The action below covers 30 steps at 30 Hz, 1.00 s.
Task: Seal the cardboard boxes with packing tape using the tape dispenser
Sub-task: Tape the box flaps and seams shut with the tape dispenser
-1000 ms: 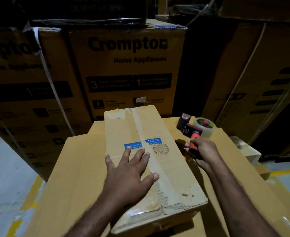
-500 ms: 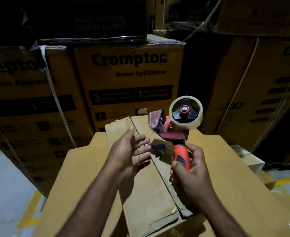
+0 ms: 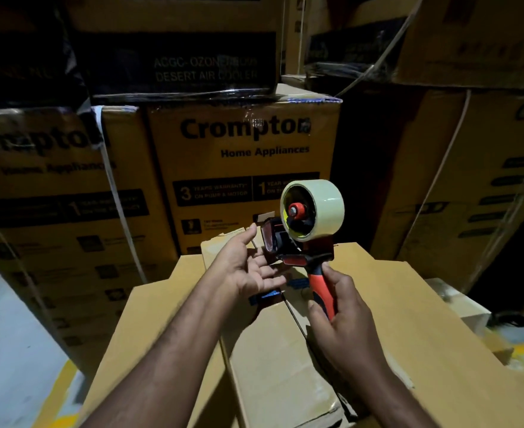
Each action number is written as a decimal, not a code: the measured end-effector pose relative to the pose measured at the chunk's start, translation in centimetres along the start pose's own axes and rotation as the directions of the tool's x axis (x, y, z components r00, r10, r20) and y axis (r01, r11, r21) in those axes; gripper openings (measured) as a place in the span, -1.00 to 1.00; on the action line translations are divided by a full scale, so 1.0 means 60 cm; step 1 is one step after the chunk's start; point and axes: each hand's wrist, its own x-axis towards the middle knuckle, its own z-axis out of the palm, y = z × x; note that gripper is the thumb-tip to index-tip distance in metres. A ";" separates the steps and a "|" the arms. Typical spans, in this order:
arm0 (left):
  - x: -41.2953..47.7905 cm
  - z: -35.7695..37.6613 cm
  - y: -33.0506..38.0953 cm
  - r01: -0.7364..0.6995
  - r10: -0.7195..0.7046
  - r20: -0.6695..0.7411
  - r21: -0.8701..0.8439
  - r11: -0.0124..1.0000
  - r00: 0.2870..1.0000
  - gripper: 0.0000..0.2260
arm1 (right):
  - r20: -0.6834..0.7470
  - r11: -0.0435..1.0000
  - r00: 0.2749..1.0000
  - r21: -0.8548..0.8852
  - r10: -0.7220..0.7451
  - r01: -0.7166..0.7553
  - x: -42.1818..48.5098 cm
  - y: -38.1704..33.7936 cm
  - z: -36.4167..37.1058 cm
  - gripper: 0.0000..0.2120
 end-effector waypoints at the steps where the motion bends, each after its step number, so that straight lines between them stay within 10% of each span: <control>1: 0.004 0.001 0.007 -0.010 0.010 -0.008 -0.006 1.000 1.000 -0.55 | -0.002 1.000 1.000 -0.005 -0.009 0.009 0.005 -0.004 0.004 -0.41; 13: 0.055 0.000 0.116 -0.143 0.173 -0.106 0.246 0.959 0.979 -0.80 | -0.046 1.000 0.999 0.010 -0.022 0.022 0.079 -0.054 0.059 -0.37; 22: 0.131 -0.072 0.177 -0.268 0.517 -0.076 0.785 0.559 0.853 -0.85 | -0.029 0.995 0.996 -0.042 0.087 -0.089 0.125 -0.049 0.137 -0.42; 30: 0.207 -0.100 0.137 -0.265 0.538 0.032 0.894 0.361 0.842 -0.80 | -0.010 0.982 0.986 -0.091 0.168 -0.168 0.116 -0.014 0.160 -0.44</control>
